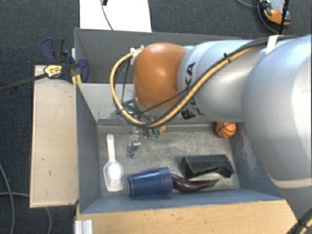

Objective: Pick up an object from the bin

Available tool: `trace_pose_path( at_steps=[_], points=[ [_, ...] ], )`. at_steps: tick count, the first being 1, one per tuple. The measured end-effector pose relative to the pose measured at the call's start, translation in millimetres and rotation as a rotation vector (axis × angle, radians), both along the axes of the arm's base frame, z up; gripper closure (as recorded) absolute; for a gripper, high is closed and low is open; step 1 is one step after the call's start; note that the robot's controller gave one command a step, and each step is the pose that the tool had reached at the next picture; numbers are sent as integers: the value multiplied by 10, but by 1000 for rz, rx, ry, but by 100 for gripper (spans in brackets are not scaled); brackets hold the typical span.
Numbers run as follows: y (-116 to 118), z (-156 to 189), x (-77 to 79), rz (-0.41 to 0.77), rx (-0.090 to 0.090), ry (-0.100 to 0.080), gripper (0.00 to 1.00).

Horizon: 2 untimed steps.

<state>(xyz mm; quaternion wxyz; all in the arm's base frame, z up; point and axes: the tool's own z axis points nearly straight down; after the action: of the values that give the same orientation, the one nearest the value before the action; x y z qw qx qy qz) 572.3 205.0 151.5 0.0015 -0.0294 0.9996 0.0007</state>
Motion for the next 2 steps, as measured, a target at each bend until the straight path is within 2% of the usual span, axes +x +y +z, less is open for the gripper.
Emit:
trace_pose_path(
  at_steps=[1,2],
  points=[
    [-130,59,-134,-9,-1,3,0],
    [0,-53,-220,42,-2,0,0]
  ],
)
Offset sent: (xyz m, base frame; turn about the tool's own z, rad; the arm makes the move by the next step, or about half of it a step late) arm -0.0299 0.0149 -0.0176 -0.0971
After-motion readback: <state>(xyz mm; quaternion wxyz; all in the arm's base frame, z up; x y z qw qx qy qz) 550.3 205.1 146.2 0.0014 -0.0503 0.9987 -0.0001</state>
